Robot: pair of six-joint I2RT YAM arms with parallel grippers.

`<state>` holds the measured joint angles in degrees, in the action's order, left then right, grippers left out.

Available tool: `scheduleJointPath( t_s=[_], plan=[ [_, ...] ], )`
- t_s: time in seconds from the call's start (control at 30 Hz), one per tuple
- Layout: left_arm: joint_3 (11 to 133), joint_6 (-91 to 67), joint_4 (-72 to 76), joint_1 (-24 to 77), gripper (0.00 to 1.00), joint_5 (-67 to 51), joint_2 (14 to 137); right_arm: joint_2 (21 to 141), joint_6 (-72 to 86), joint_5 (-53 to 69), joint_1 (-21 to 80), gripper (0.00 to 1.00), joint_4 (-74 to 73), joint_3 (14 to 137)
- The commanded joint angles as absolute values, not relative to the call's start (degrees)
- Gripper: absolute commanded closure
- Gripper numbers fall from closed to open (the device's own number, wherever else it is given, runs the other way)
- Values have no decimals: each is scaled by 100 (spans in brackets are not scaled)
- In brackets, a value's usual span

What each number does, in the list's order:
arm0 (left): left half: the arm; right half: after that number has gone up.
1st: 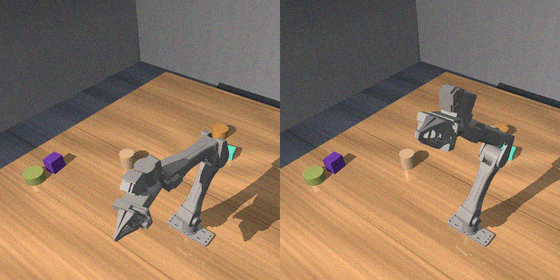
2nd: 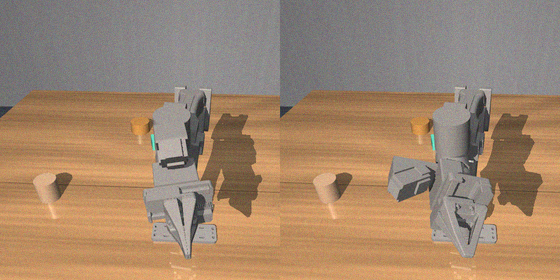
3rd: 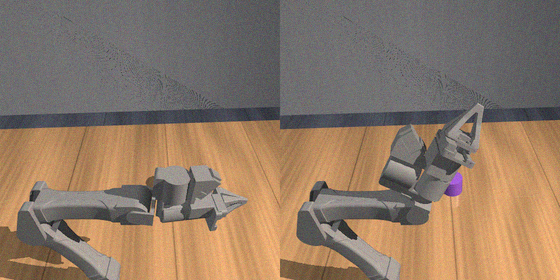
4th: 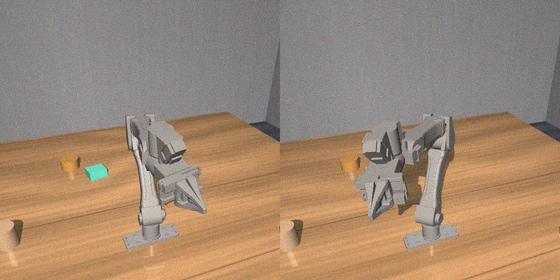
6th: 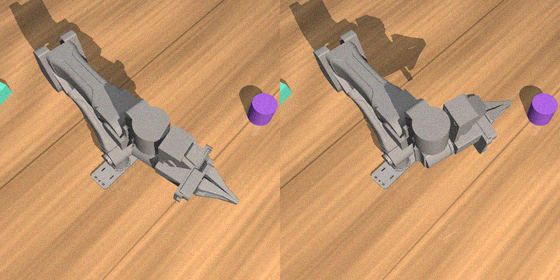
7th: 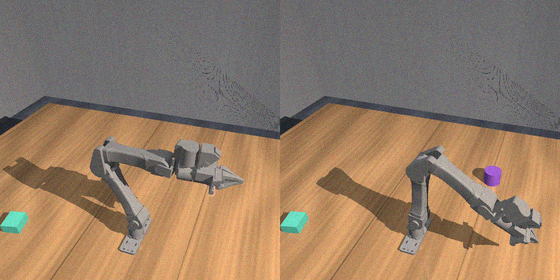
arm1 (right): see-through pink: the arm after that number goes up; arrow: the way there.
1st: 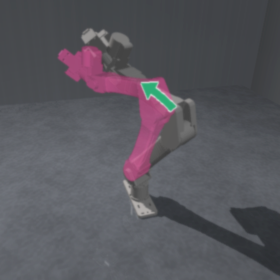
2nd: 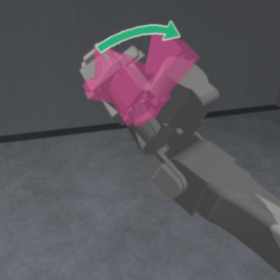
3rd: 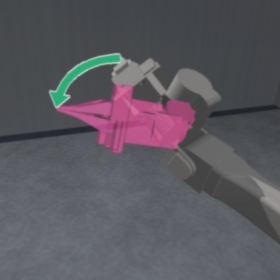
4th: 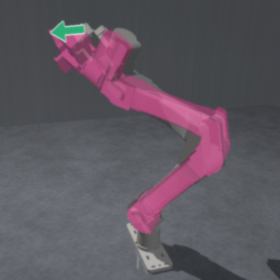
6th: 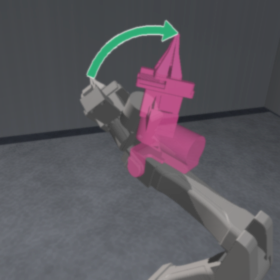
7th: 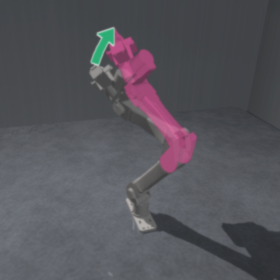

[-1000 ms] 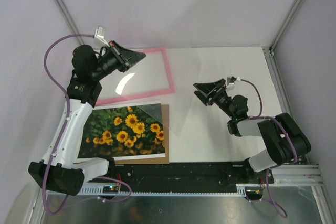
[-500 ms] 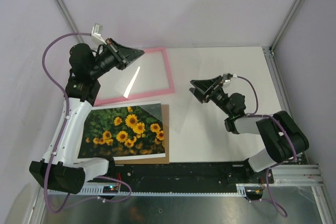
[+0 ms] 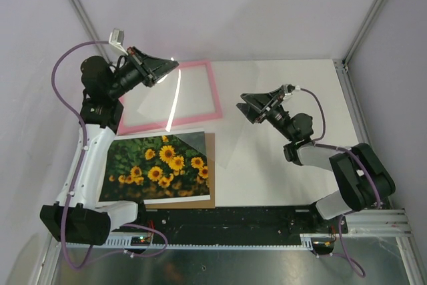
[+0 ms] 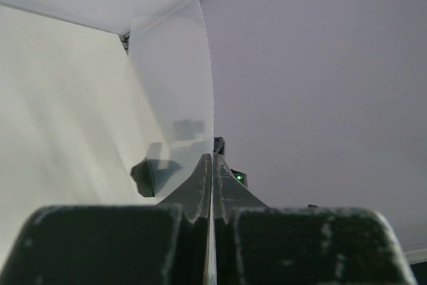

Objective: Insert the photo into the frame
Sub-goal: Pass from the left arm to the right

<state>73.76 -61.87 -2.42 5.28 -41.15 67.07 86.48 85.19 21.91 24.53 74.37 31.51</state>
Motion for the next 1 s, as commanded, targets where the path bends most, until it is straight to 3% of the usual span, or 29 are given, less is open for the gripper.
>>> scheduleJointPath(
  t_s=[0.0, 0.23, 0.63, 0.97],
  plan=[
    [7055, -6656, 598, 188, 100, -4821, 6560, 8134, 8609, 2455, 2437, 2, 9050, 3308],
    [6478, -6850, 1147, -108, 100, -5387, 6460, 7421, 8413, 2693, 2338, 6, 8484, 3246],
    [6307, -6696, 1518, -163, 100, -5712, 6365, 6106, 7313, 3005, 2172, 16, 5771, 3279],
    [6246, -6568, 1575, -159, 100, -5886, 6355, 5996, 6530, 3009, 2373, 35, 4433, 3714]
  ],
)
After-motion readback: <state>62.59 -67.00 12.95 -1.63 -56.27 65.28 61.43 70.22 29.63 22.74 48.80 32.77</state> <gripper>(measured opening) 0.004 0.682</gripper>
